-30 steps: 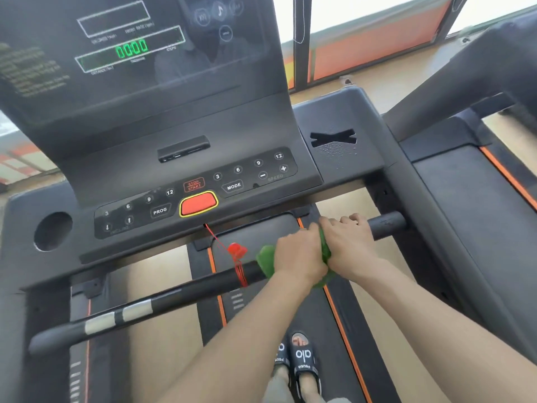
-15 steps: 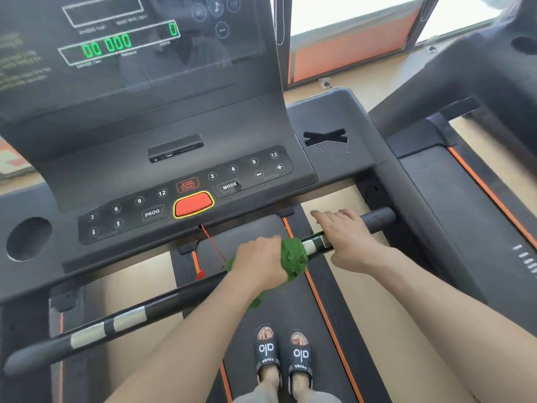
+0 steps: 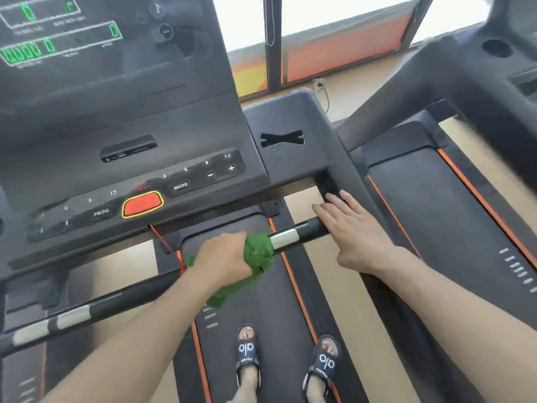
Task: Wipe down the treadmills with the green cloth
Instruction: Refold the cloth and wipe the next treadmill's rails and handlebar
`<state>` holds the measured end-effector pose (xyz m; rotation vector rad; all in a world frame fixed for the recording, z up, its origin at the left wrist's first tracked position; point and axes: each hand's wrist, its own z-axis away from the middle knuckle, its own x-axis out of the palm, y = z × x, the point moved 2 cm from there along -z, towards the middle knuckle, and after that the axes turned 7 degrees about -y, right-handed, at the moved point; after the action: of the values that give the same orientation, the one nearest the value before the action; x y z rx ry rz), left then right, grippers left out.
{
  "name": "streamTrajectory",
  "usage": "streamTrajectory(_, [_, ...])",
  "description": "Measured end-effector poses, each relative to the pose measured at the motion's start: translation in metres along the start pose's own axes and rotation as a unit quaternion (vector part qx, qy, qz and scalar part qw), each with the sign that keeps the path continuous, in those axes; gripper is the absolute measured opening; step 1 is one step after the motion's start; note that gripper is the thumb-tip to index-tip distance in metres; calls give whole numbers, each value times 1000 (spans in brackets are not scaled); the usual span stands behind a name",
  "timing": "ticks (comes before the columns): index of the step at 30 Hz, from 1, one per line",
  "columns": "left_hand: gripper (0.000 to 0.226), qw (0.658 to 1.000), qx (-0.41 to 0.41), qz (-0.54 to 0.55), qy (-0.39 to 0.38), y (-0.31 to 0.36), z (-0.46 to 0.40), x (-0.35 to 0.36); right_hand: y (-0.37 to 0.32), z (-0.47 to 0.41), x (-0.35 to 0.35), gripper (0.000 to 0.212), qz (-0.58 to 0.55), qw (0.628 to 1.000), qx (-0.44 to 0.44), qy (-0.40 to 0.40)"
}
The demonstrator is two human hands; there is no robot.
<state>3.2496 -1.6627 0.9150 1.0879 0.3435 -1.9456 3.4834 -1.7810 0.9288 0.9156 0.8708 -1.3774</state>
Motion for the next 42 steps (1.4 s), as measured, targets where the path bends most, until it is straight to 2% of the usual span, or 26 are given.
streamTrajectory(3, [39,1000,6,4,16,70,-32,-5,16,4,-2,103,-119,991,-16,64])
streamTrajectory(5, [39,998,15,-3,58,122,-51,-8,35,11,2,108,-187,976,28,105])
streamTrajectory(8, [39,995,5,2,100,148,-60,-4,50,19,10,114,-266,957,71,92])
streamTrajectory(12, [55,960,39,-114,252,139,-46,26,46,19,13,122,-275,956,80,62])
streamTrajectory(15, [40,937,43,-138,318,159,-51,32,44,19,14,121,-249,961,90,74])
streamTrajectory(16, [34,938,43,-126,319,169,-56,24,43,18,15,119,-247,962,91,75])
streamTrajectory(18, [32,964,39,-78,252,181,-68,3,44,16,17,118,-255,960,88,74])
streamTrajectory(20, [29,988,51,-21,147,182,-79,-11,45,14,18,120,-257,960,89,71])
streamTrajectory(22, [28,997,52,51,18,173,-86,-23,45,14,19,122,-255,960,90,66])
streamTrajectory(23, [28,991,42,109,-63,167,-91,-30,45,14,19,122,-254,961,90,67])
streamTrajectory(25, [34,946,10,235,-221,159,-98,-40,44,15,19,122,-258,960,89,67])
streamTrajectory(27, [41,908,-19,298,-295,157,-101,-44,45,16,20,121,-264,958,89,68])
streamTrajectory(28, [41,912,-19,292,-287,158,-102,-42,47,16,20,121,-265,958,86,68])
streamTrajectory(29, [39,932,-17,264,-248,161,-102,-39,48,15,20,121,-268,958,80,62])
streamTrajectory(30, [37,960,-21,215,-178,166,-100,-32,49,14,21,121,-270,959,73,52])
streamTrajectory(31, [37,985,-29,152,-77,172,-96,-22,50,14,21,122,-272,959,66,39])
streamTrajectory(32, [37,994,-36,83,54,179,-91,-9,51,14,20,123,-278,958,58,24])
streamTrajectory(33, [37,984,-40,13,176,187,-85,2,54,14,19,125,-296,954,49,8])
streamTrajectory(35, [31,950,-44,-62,303,200,-76,17,61,17,15,128,-381,924,22,-29])
streamTrajectory(36, [29,938,-43,-70,338,205,-75,20,66,19,11,127,-444,895,13,-41])
streamTrajectory(38, [34,932,-45,-60,355,211,-74,27,73,21,7,122,-546,836,13,-40])
streamTrajectory(41, [57,935,-40,-42,351,208,-72,30,71,19,5,114,-582,812,24,-20])
streamTrajectory(42, [63,945,-30,-28,324,205,-73,27,69,19,5,112,-587,809,27,-18])
